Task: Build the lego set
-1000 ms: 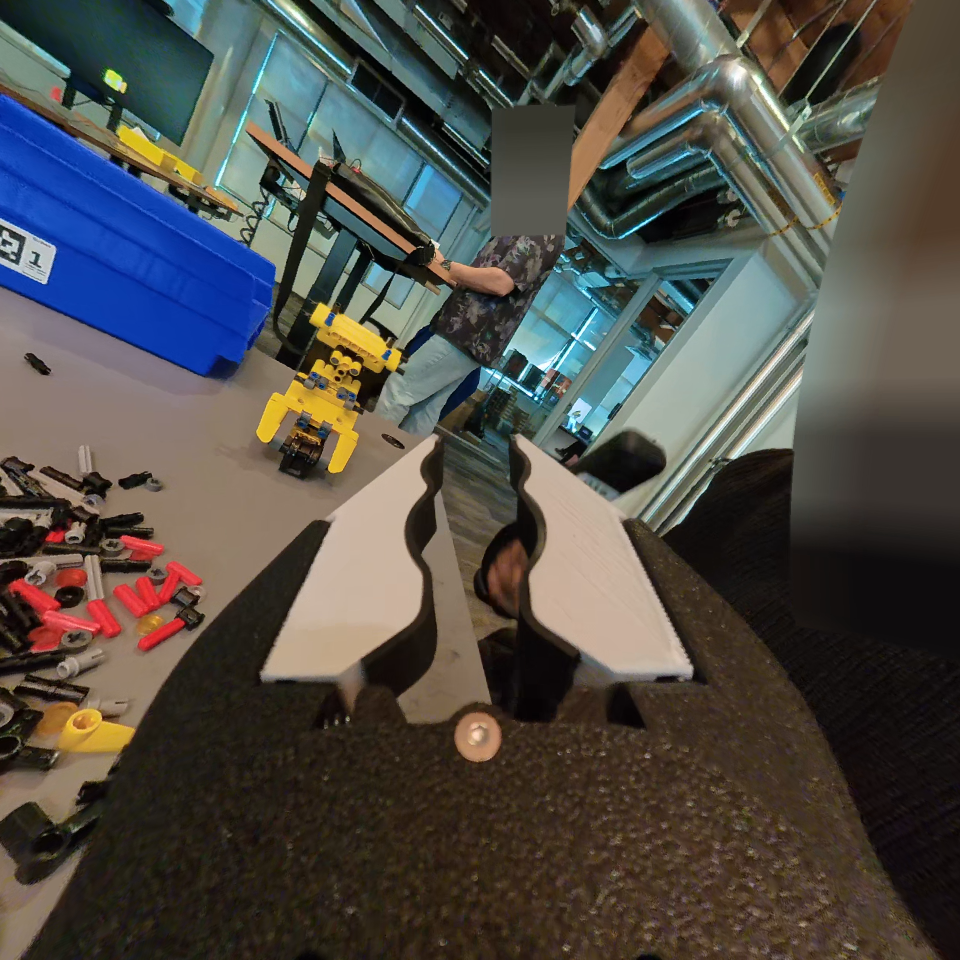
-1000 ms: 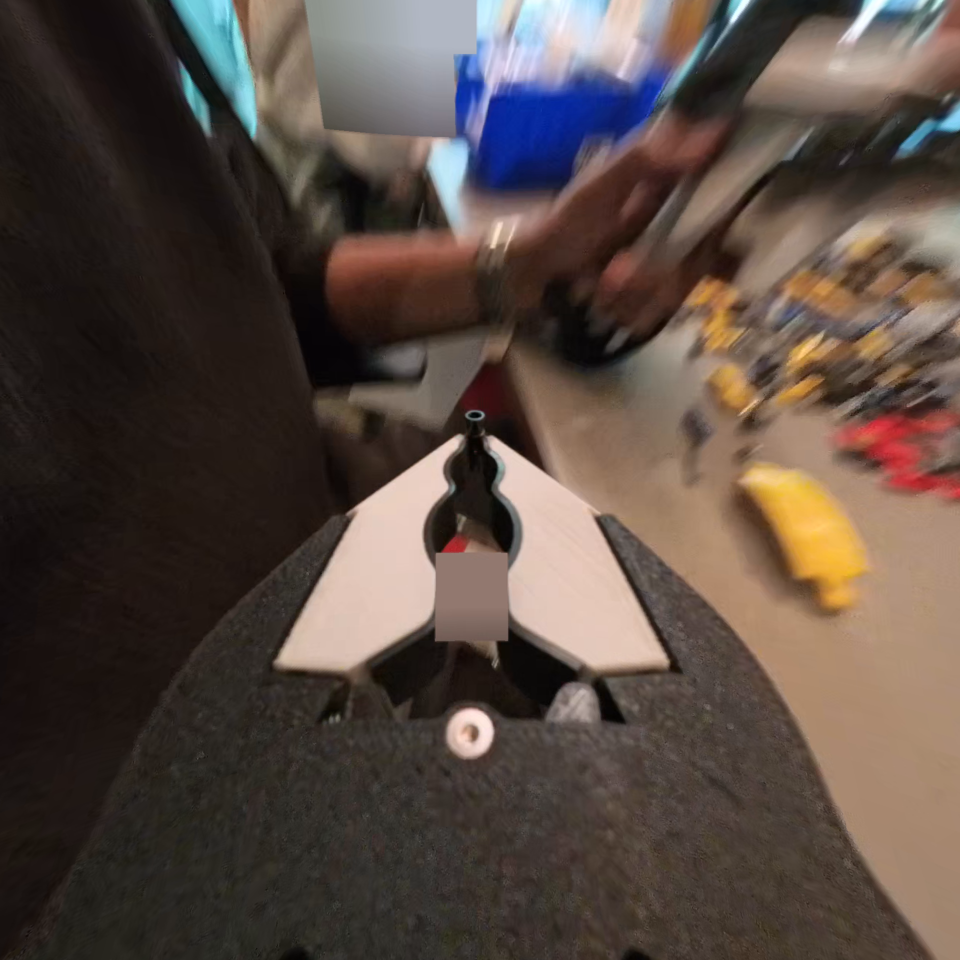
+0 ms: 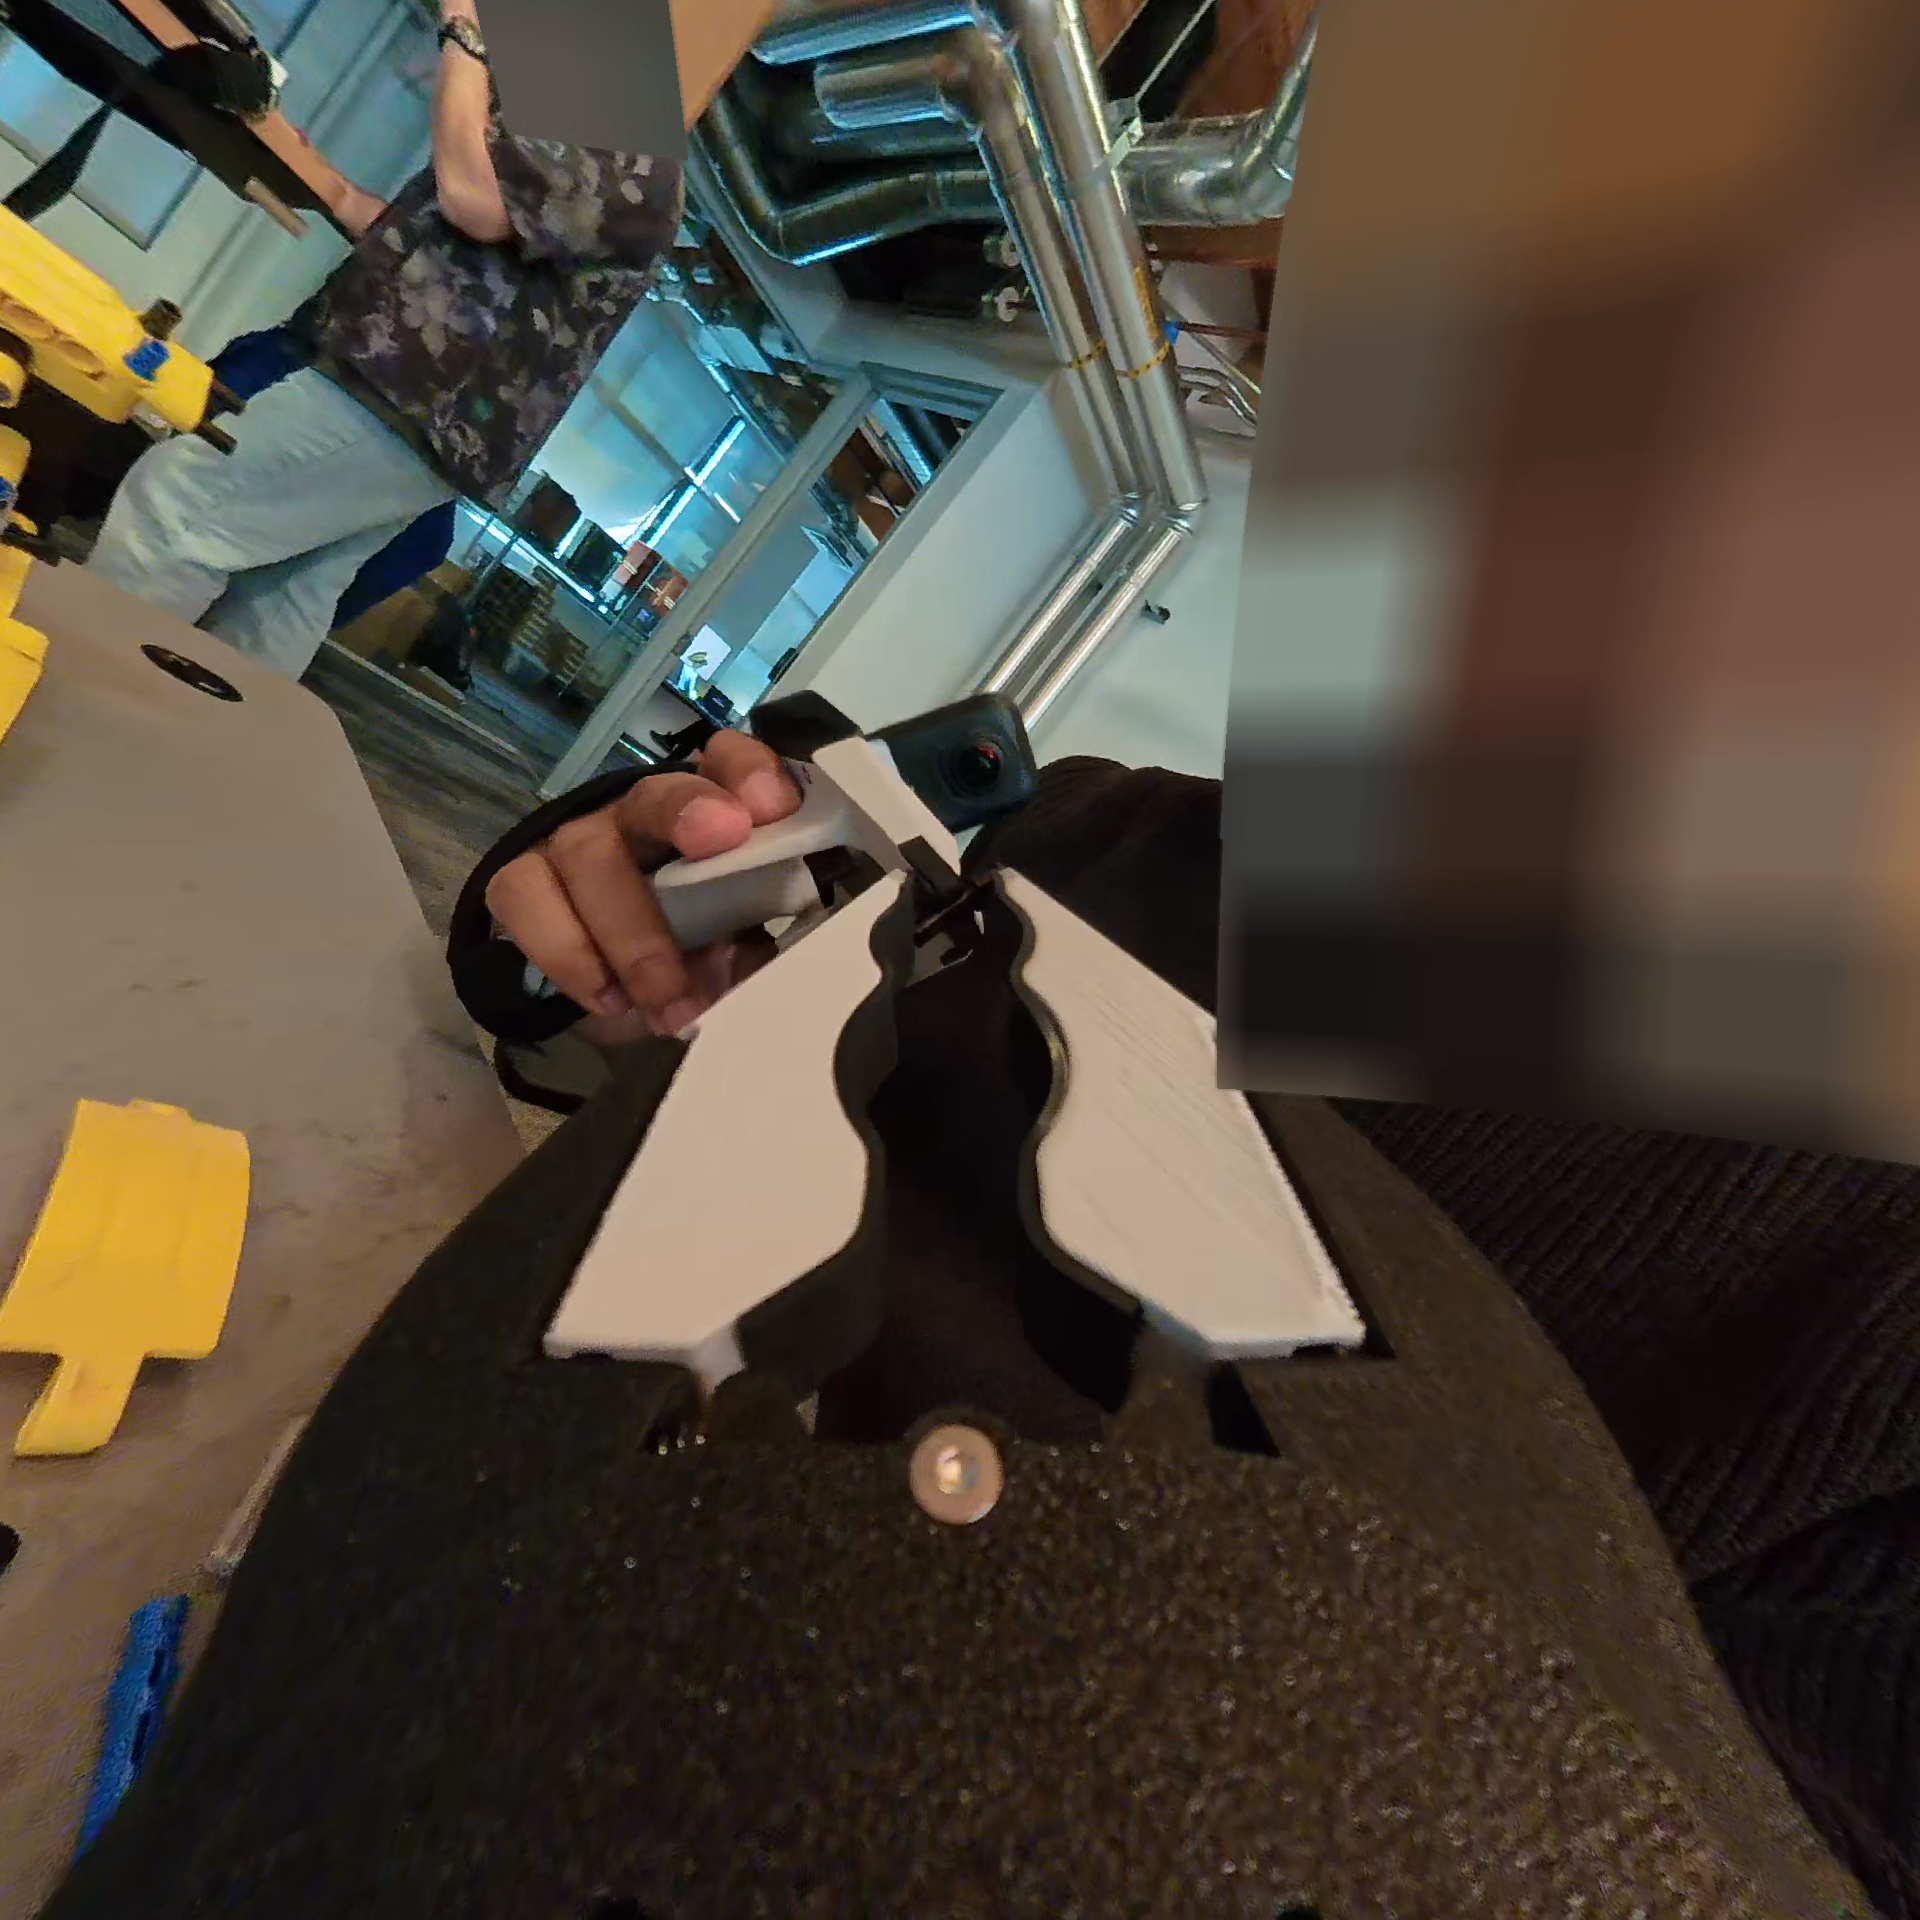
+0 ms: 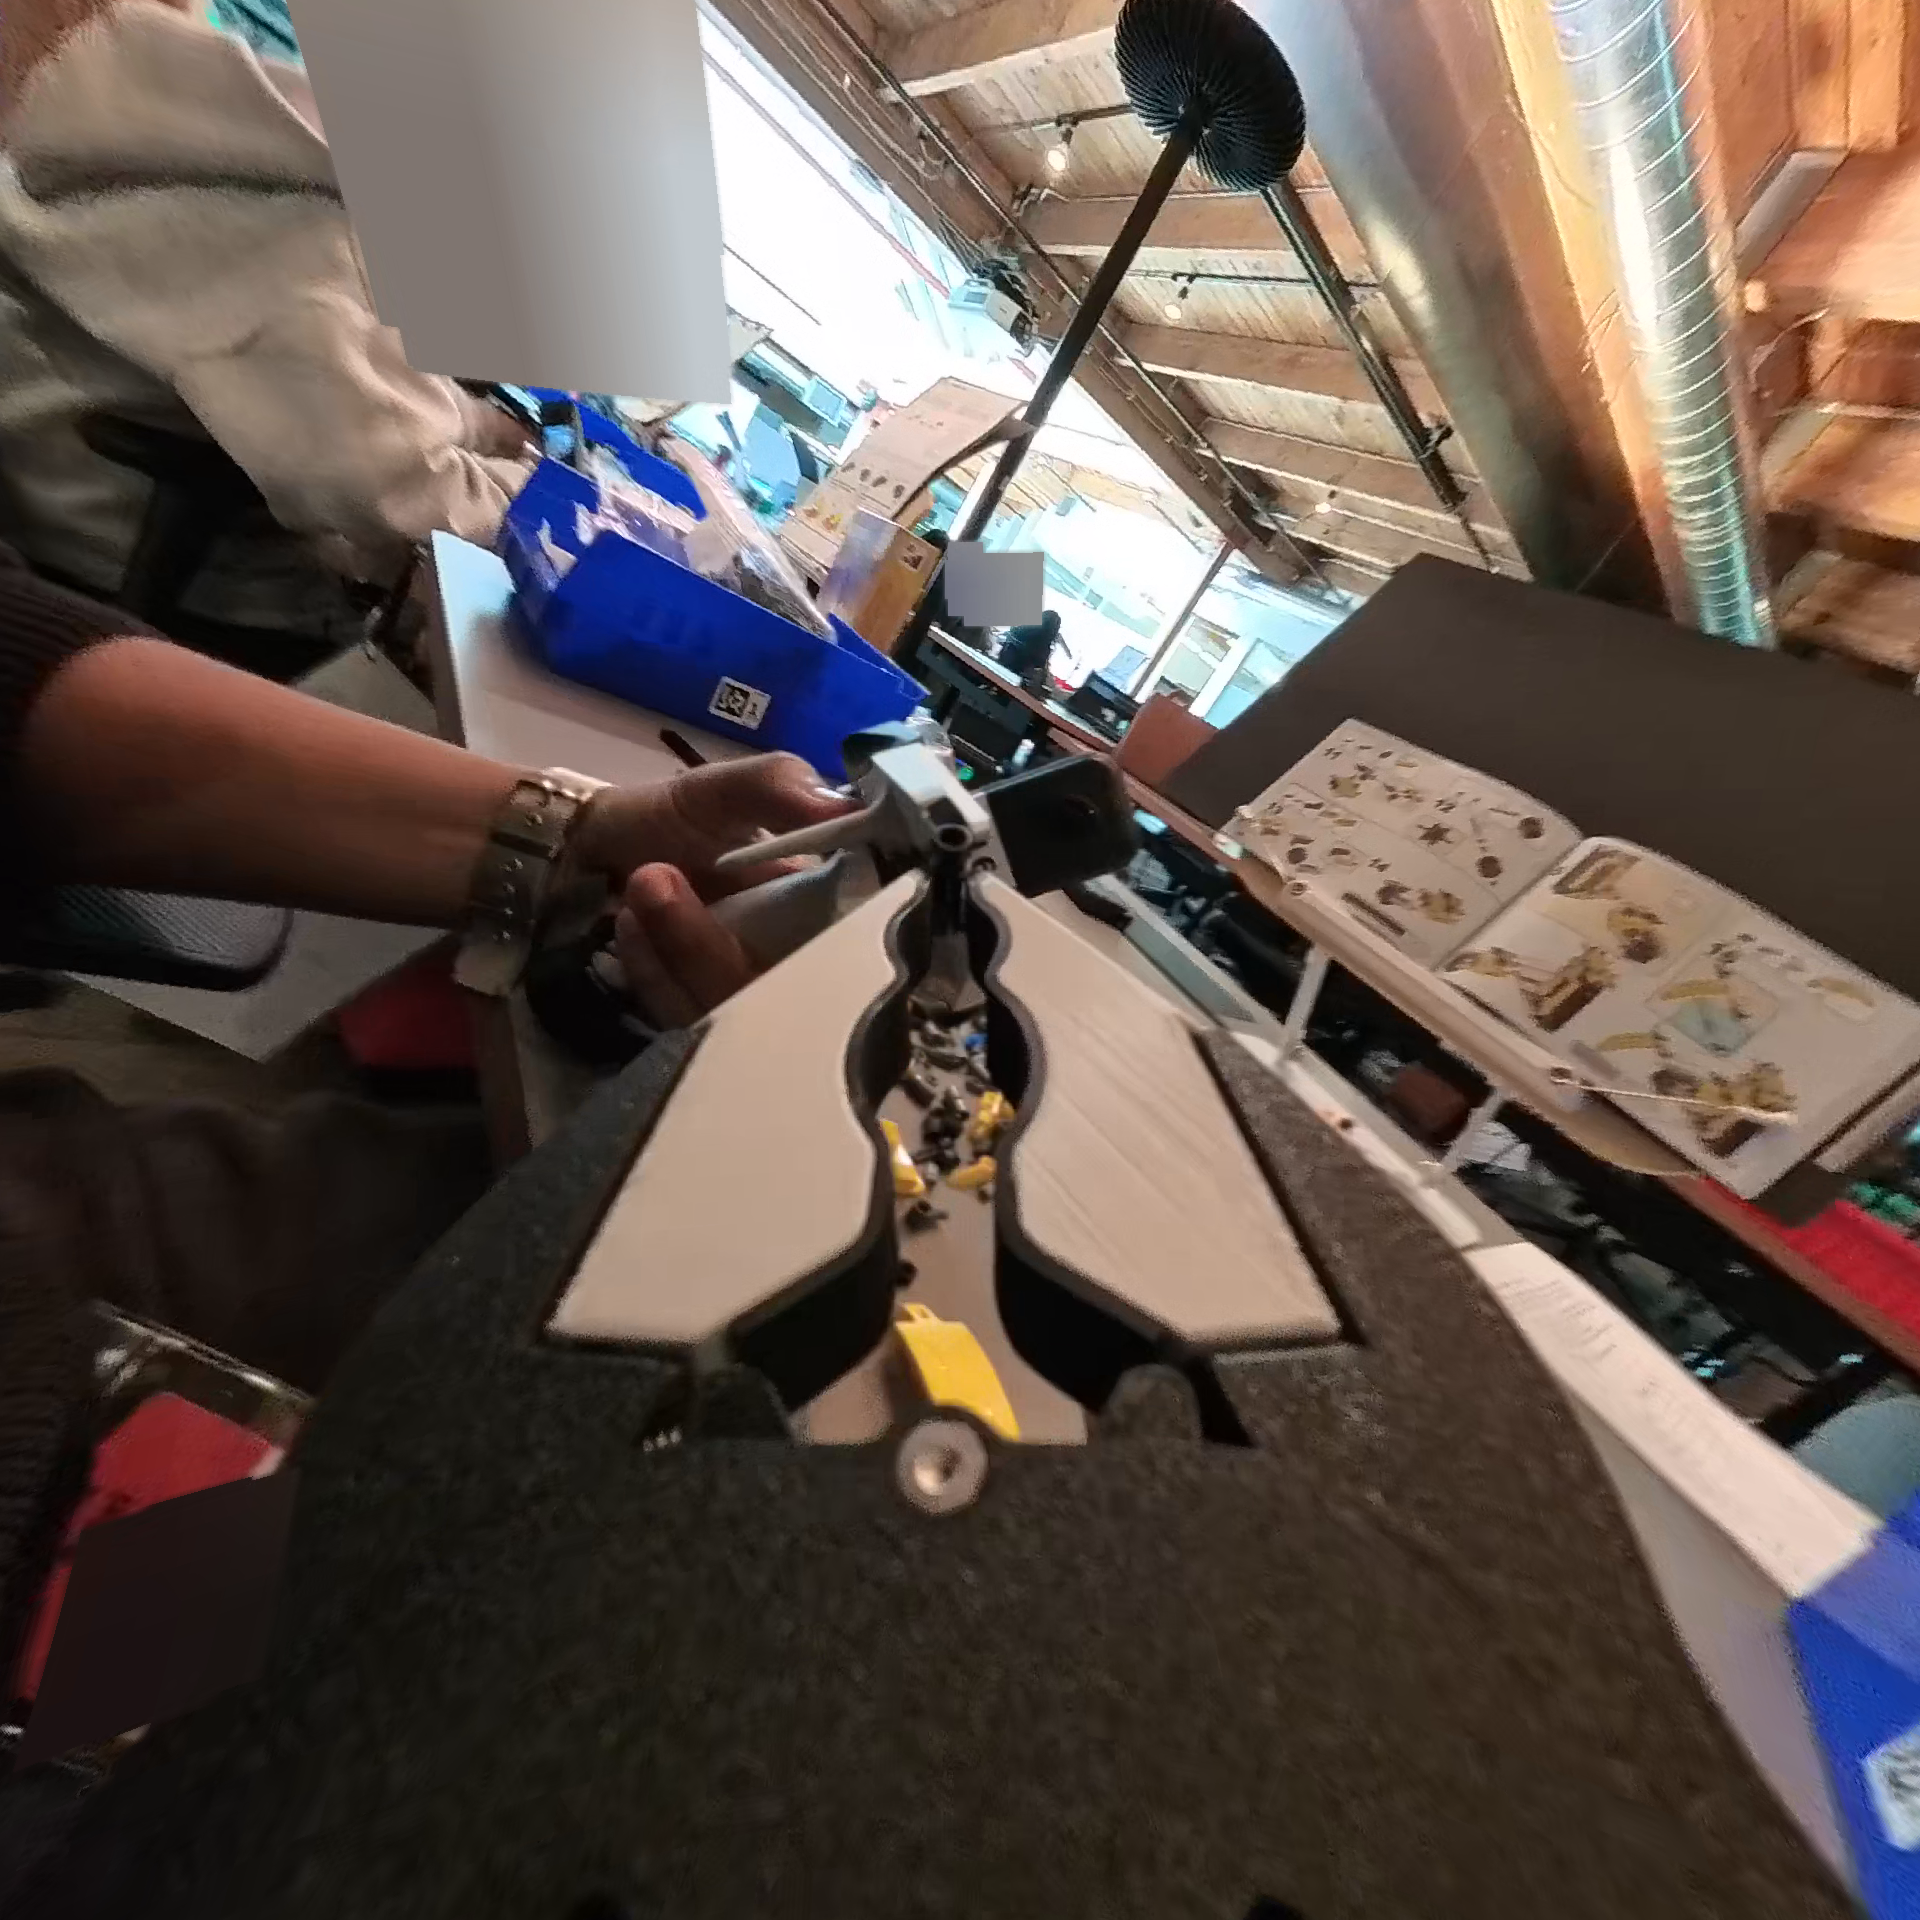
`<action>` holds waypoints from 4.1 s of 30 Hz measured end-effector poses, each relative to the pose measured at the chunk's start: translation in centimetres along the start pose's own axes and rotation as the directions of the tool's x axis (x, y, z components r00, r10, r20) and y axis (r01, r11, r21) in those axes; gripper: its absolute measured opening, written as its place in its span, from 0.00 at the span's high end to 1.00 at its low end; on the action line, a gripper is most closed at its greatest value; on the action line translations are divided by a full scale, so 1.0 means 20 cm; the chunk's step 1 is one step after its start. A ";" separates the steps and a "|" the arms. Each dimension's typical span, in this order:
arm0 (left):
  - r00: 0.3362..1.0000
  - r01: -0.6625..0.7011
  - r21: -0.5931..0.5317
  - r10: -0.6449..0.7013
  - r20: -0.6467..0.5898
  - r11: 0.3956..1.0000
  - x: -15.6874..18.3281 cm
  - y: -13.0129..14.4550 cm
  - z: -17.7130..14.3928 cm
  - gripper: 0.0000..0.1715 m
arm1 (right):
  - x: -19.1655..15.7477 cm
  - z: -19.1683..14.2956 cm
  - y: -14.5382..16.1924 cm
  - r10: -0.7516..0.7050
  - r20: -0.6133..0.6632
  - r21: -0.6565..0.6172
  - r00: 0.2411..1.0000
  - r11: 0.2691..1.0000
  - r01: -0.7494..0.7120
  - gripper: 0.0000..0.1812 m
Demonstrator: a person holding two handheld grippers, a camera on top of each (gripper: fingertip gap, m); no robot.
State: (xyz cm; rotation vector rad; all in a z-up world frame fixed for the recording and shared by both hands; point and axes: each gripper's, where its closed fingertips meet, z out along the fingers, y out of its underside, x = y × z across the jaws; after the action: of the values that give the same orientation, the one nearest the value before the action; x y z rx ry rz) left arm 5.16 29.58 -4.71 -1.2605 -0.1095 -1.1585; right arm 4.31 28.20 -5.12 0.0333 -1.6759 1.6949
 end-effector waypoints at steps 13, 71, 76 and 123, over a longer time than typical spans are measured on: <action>0.999 0.036 0.004 -0.035 -0.031 0.999 0.01 0.01 0.01 0.89 | -0.01 -0.01 0.00 -0.165 -0.061 -0.031 0.984 0.986 0.164 0.98; 0.962 -0.076 -0.086 0.095 0.256 0.993 -0.18 0.05 -0.02 0.98 | 0.03 -0.11 0.14 0.001 0.018 -0.077 1.000 0.997 0.001 0.97; 0.959 -0.084 -0.095 0.106 0.264 0.992 -0.18 0.05 -0.02 0.98 | 0.02 -0.10 0.15 -0.018 0.020 -0.086 1.000 0.996 0.020 0.97; 0.902 -0.235 0.037 0.204 0.379 0.971 -0.20 -0.11 -0.11 0.83 | 0.25 -0.17 0.28 0.405 -0.059 -0.150 0.913 0.900 -0.409 0.98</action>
State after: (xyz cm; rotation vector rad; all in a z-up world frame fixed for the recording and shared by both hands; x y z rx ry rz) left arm 0.68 30.67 -6.59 -1.3702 -0.2877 -0.7025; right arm -0.60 34.25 -7.84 -0.4445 -1.8880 1.8388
